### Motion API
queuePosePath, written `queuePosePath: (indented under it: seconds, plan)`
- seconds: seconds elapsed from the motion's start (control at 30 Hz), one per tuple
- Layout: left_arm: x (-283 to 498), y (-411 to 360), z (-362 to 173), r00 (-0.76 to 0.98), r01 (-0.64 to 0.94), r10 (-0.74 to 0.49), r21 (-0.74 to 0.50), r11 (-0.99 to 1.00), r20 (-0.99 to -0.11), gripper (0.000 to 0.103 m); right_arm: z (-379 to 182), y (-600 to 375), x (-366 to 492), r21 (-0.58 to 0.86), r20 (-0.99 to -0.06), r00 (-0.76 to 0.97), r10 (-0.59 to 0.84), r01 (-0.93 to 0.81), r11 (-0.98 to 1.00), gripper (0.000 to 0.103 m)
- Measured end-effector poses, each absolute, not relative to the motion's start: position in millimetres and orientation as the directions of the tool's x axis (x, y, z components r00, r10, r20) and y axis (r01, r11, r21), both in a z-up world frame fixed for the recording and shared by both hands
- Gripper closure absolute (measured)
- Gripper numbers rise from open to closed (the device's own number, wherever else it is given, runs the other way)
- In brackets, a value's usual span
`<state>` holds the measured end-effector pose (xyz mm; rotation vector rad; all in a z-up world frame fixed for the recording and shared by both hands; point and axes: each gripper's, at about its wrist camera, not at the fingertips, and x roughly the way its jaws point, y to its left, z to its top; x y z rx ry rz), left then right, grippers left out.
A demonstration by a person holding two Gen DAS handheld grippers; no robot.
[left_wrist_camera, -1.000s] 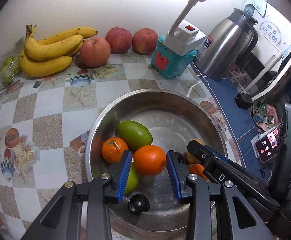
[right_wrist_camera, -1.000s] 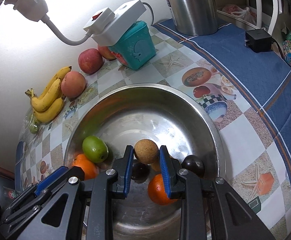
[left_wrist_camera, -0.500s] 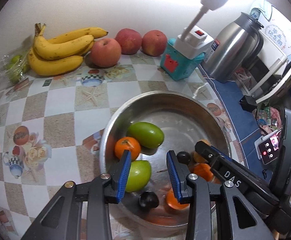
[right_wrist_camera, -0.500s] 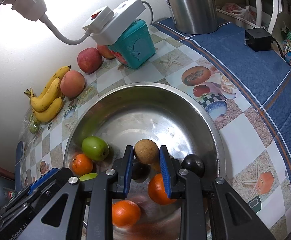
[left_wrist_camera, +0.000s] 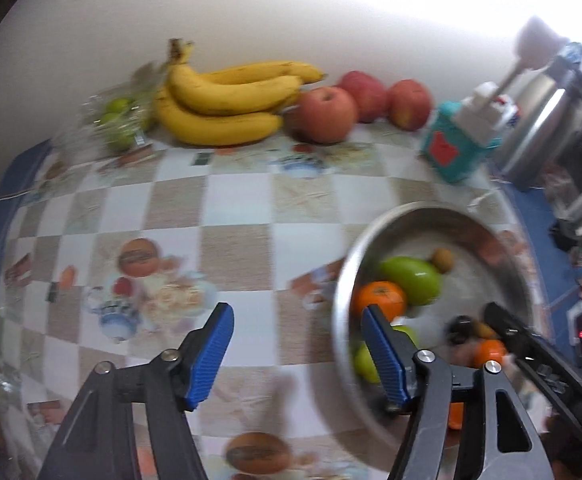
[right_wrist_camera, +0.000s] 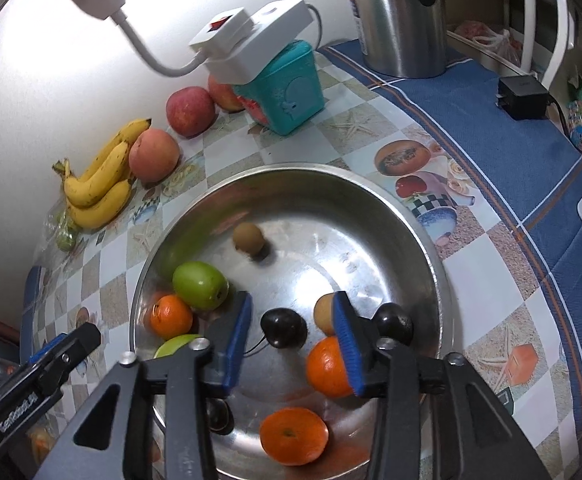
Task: Organize fruits
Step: 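Lower the kiwi and orange into the basin and open both grippers, then withdraw both open grippers from the basin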
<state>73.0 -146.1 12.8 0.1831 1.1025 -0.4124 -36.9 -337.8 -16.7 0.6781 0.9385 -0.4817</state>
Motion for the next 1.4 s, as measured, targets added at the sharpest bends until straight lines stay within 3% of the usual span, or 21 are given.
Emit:
queuePosePath:
  seconds: [0.03, 0.13, 0.27, 0.5, 0.6, 0.93, 1.13, 1.4]
  plan:
    - [75, -142, 10, 0.394, 0.397, -0.206, -0.037, 0.917, -0.896, 0.026, -16, -335, -36, 0.311, -0.855, 0.511, -0.087, 0.640, 0.703, 0.043]
    - [80, -130, 3, 0.421, 0.356, -0.148, 0.013, 0.935, -0.895, 0.018, -15, -328, -34, 0.302, -0.858, 0.507, -0.081, 0.626, 0.719, 0.042]
    - [81, -117, -1, 0.453, 0.321, -0.094, 0.063, 0.945, -0.887, 0.003, -15, -316, -30, 0.274, -0.866, 0.493, -0.082, 0.605, 0.747, 0.027]
    - [73, -99, -5, 0.451, 0.281, -0.046, 0.093, 0.955, -0.891, 0.000, -13, -294, -30, 0.236, -0.870, 0.484, -0.089, 0.568, 0.788, 0.025]
    - [68, -92, -6, 0.447, 0.271, -0.031, 0.102, 0.957, -0.894, 0.000, -11, -286, -34, 0.227, -0.865, 0.492, -0.096, 0.557, 0.799, 0.010]
    - [40, -66, 4, 0.457, 0.241, 0.027, 0.153, 0.958, -0.889, 0.000, -5, -263, -54, 0.208, -0.870, 0.485, -0.088, 0.524, 0.826, 0.009]
    - [18, -54, 8, 0.474, 0.210, 0.121, 0.245, 0.947, -0.872, 0.000, -6, -248, -69, 0.163, -0.894, 0.439, -0.096, 0.515, 0.842, 0.009]
    - [-6, -43, 11, 0.485, 0.228, 0.112, 0.249, 0.941, -0.867, 0.000, -11, -236, -91, 0.175, -0.904, 0.421, -0.070, 0.514, 0.840, 0.009]
